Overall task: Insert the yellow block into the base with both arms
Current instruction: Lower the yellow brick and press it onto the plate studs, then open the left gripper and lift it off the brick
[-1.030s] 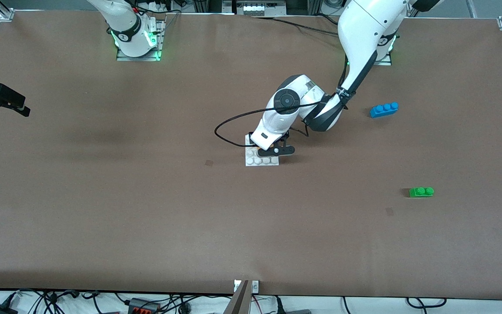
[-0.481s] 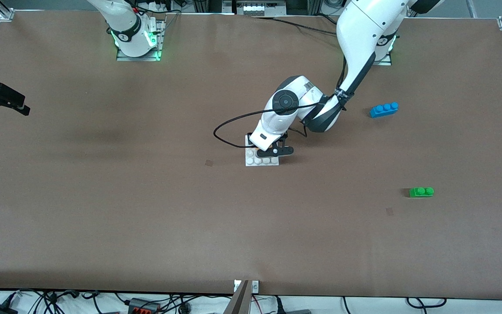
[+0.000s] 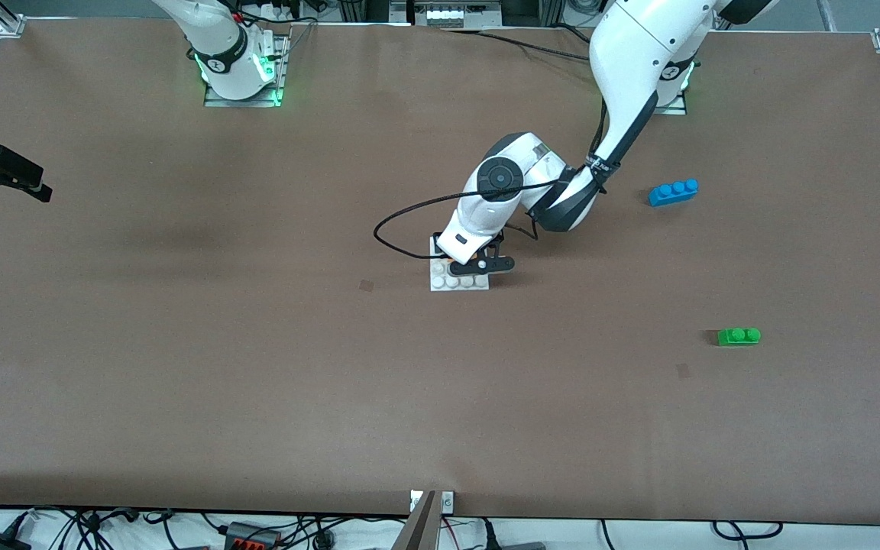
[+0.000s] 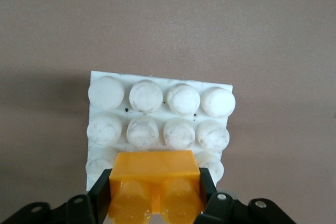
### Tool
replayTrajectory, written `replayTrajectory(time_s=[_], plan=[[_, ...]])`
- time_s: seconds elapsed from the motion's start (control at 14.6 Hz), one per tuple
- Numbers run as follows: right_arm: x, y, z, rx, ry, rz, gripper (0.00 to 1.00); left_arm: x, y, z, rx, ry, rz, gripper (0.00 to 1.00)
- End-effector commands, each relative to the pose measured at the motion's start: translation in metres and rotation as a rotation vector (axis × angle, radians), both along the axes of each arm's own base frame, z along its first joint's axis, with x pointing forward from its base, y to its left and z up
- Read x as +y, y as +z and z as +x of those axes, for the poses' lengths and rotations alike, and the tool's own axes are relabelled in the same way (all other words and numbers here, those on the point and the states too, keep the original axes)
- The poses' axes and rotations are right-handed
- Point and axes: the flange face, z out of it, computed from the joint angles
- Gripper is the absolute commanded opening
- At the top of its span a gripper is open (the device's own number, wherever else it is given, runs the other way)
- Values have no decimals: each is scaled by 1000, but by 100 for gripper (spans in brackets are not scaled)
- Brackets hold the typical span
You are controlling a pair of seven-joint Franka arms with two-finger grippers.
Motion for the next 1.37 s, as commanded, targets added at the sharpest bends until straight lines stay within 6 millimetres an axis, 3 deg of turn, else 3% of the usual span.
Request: replayTrajectory(time_s=[0.0,1.03,1.1,1.3], plan=[[-2,7,-1,2,-1,16,100,-7,-9,-2,-26,-2,-7,52],[-3,7,-2,3,-3,16,100,-11,-17,-9,-40,-43,29,51],[-3,7,-2,3,-3,16,100,-12,-16,-10,-39,-44,28,60],[-3,7,-2,3,-3,16,100,-9,-8,-5,-23,-44,54,100]])
